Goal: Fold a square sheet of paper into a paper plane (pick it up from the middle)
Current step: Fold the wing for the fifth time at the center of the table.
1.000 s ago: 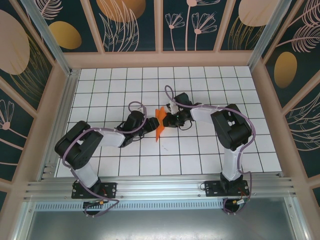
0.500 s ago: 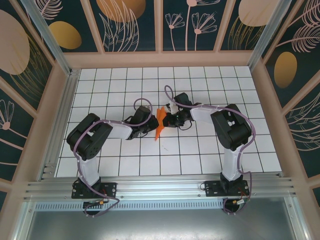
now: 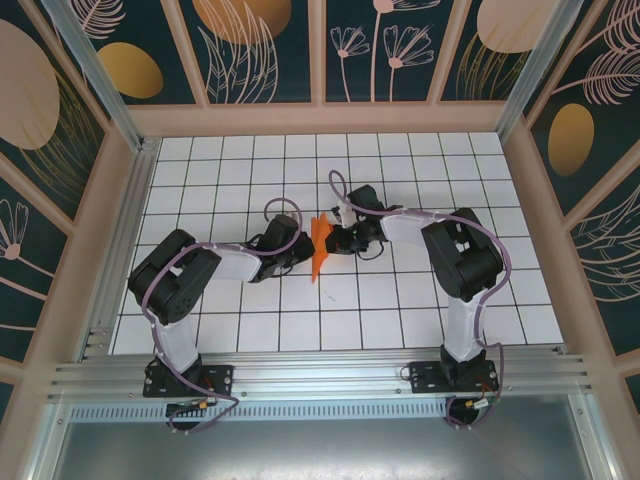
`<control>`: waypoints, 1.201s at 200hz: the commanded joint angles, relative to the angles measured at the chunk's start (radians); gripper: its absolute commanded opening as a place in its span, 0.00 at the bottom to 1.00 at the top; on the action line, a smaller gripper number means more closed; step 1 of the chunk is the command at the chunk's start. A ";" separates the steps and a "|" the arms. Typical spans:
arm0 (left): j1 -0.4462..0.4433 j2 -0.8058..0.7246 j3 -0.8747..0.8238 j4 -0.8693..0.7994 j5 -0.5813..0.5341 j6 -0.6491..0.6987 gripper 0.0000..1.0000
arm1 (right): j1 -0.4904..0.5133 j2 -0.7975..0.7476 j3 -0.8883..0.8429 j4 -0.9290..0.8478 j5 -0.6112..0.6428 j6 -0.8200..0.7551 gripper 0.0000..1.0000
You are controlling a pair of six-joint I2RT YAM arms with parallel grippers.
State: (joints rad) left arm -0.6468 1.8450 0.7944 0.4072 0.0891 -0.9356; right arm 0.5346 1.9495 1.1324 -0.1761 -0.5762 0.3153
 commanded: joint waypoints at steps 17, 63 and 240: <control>0.004 0.009 0.009 -0.013 0.015 0.024 0.00 | 0.007 0.003 0.020 -0.010 -0.017 -0.025 0.07; 0.006 0.041 0.028 -0.084 0.028 0.034 0.00 | 0.007 0.004 0.027 -0.008 -0.010 -0.047 0.06; 0.006 -0.023 0.047 -0.124 0.080 0.085 0.00 | 0.007 0.037 0.051 0.003 -0.005 -0.077 0.05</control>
State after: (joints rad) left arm -0.6392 1.8584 0.8307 0.3351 0.1337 -0.8780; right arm 0.5346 1.9949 1.1763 -0.1768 -0.5755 0.2481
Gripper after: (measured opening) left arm 0.065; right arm 0.064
